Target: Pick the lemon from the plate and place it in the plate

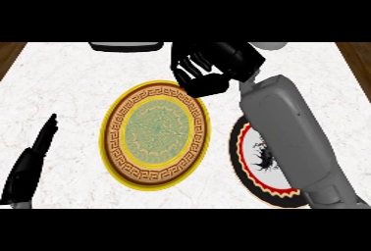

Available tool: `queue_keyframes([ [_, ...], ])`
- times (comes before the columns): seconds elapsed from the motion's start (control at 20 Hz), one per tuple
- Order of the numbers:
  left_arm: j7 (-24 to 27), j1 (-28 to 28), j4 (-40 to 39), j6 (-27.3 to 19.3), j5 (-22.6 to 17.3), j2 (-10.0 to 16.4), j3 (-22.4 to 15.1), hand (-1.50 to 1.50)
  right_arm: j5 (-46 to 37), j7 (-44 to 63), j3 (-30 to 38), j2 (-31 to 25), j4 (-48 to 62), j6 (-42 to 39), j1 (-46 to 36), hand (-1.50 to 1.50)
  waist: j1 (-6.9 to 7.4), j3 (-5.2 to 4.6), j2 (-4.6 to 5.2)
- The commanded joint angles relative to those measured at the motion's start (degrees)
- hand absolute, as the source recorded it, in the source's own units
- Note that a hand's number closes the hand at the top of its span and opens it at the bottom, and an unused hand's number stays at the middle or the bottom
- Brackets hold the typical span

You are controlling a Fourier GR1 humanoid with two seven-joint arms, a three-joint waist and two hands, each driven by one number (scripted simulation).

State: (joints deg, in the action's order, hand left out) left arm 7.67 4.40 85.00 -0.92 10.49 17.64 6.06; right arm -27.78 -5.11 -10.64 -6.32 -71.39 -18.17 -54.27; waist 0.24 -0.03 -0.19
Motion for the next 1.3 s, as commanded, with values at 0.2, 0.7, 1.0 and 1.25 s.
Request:
queue_keyframes([
  [0.2, -1.1, 3.8, 5.6, 0.8, 0.3, -0.5, -0.4, 0.0, -0.4, 10.5, -13.2, 6.2, 4.2, 4.3, -1.9, 1.5, 1.24, 0.01, 0.12],
  [0.7, -1.1, -3.4, -0.2, 2.6, -0.1, 0.3, 1.1, 0.0, 14.4, 12.0, -24.0, 6.3, 17.8, 17.4, -1.5, 1.5, 2.31, -0.01, 0.67],
  [1.0, -0.1, -0.7, 0.8, 3.7, -0.5, 0.4, 1.9, 0.0, 22.5, 12.6, -31.9, 6.3, 21.6, 24.2, -4.2, -1.5, 2.25, 0.0, 0.51],
  [1.25, -3.5, -3.6, 2.1, 0.9, 2.7, -2.1, -0.9, 0.0, 29.5, 6.3, -28.1, 6.3, 20.9, 30.4, -2.7, -1.5, 2.29, 0.05, 0.7],
])
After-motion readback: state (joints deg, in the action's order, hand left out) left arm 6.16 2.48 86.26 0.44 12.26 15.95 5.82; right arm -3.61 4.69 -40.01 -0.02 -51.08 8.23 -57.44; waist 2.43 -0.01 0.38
